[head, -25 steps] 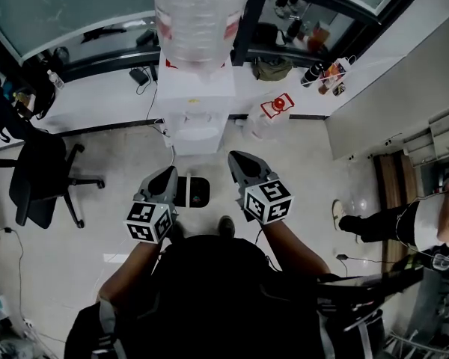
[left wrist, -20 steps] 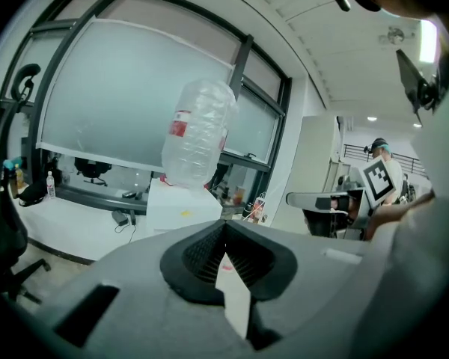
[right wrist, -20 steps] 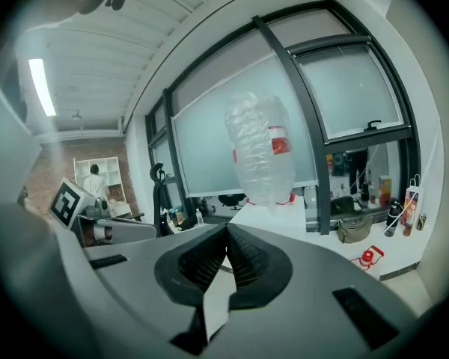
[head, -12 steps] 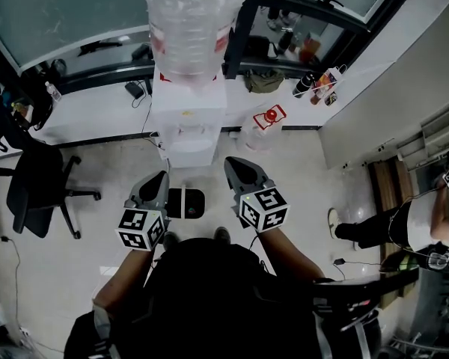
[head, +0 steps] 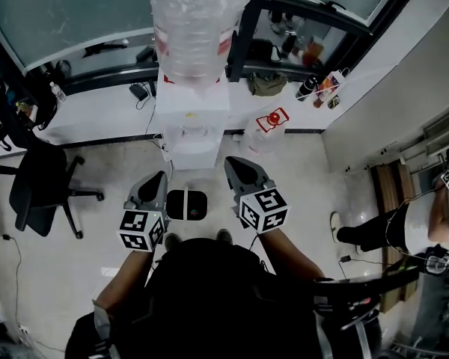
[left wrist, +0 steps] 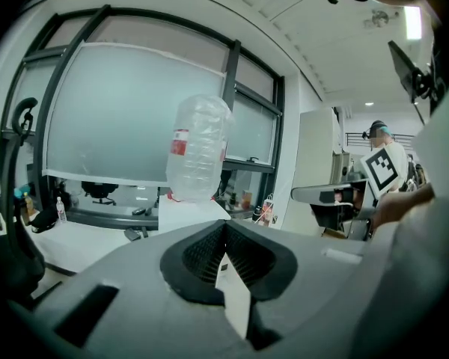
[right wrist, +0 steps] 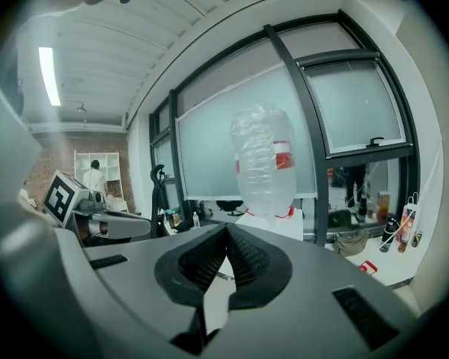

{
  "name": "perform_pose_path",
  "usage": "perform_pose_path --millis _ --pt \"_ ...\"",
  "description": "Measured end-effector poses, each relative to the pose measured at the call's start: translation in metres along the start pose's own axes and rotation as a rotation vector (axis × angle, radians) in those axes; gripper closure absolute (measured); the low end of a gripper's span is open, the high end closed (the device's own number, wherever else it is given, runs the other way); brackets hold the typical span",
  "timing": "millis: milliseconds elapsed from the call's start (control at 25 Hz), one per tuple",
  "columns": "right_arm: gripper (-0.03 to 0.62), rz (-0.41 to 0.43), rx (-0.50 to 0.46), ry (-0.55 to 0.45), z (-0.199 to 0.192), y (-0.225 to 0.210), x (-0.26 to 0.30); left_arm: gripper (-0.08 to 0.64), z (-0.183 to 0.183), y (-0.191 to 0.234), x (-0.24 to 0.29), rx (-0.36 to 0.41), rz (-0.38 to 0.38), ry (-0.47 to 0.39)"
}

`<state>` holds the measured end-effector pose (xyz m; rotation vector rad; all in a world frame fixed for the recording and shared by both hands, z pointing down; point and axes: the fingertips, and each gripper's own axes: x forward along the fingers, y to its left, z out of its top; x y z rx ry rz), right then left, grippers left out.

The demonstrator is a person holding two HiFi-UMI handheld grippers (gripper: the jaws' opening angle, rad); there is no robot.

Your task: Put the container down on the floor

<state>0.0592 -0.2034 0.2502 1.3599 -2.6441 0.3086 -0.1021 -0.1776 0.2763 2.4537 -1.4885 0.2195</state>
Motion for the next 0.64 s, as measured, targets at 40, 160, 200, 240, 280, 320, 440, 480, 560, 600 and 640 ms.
perform_pose_path --millis 40,160,200,240,280,320,440,480,560,600,640 --pt "0.584 0.001 -0.001 0.001 -0.0003 0.0004 0.0 0.549 -0.0005 0.0002 0.0001 0.007 0.002 0.002" --pt "0.584 0.004 -0.002 0.0 0.0003 0.0007 -0.0003 0.549 -0.0005 -0.0017 0.0005 0.013 -0.005 0.004" --pt "0.584 0.004 -0.004 0.0 0.0005 0.0008 -0.0007 0.549 -0.0007 -0.0028 0.0005 0.015 -0.008 0.006" --pt "0.584 0.003 -0.005 0.0 0.0006 0.001 -0.0013 0.549 -0.0009 -0.0037 0.0002 0.015 -0.011 0.007" --pt "0.584 0.003 -0.007 0.0 0.0007 0.0012 -0.0018 0.549 -0.0011 -0.0043 -0.0001 0.017 -0.012 0.007" --pt "0.584 0.002 -0.01 0.0 0.0008 0.0014 -0.0023 0.549 -0.001 -0.0049 -0.0004 0.024 -0.013 0.007" --pt "0.584 -0.001 -0.019 -0.002 0.0012 0.0008 -0.0028 0.549 0.0014 -0.0067 0.0001 0.053 -0.013 0.004" --pt "0.584 -0.001 -0.018 -0.002 0.0011 0.0005 -0.0031 0.549 0.0019 -0.0071 0.0003 0.056 -0.014 0.004" --pt "0.584 -0.002 -0.017 -0.002 0.0005 -0.0003 -0.0036 0.549 0.0027 -0.008 0.0006 0.067 -0.015 0.003" --pt "0.584 -0.003 -0.016 -0.001 0.0003 -0.0006 -0.0038 0.549 0.0032 -0.0087 0.0006 0.078 -0.014 0.003" --pt "0.584 -0.003 -0.015 -0.001 0.0 -0.001 -0.004 0.549 0.0039 -0.0095 0.0006 0.091 -0.013 0.002"
